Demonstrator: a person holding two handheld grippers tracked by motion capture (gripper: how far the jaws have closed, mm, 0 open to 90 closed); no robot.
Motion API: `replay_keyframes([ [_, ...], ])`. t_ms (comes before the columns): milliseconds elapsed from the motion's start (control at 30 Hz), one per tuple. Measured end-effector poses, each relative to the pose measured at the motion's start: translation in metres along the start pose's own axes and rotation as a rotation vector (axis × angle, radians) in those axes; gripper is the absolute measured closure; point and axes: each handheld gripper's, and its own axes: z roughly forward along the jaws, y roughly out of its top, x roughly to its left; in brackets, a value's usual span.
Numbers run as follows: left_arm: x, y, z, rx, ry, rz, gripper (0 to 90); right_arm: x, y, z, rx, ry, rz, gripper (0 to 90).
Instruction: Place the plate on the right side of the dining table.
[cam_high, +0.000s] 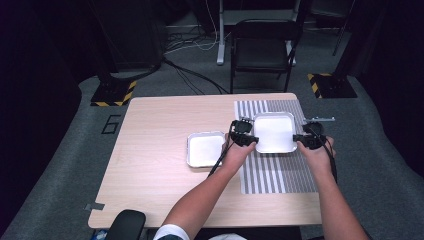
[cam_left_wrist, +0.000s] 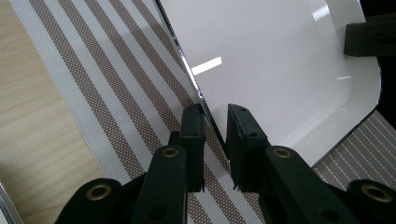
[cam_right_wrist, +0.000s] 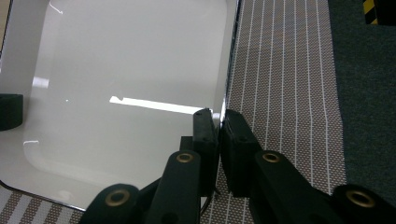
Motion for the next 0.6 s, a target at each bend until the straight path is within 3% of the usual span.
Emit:
replay_keyframes([
  [67, 0.001, -0.002, 0.002, 0.002, 0.002, -0.001, 77.1, 0.0, -0.002, 0.001, -0.008, 0.004, -0.017, 84.6],
  [600, 0.006, -0.009, 0.009, 0.01, 0.001, -0.012, 77.1, 0.001, -0.007, 0.011, 0.005, -0.006, -0.015, 84.4],
])
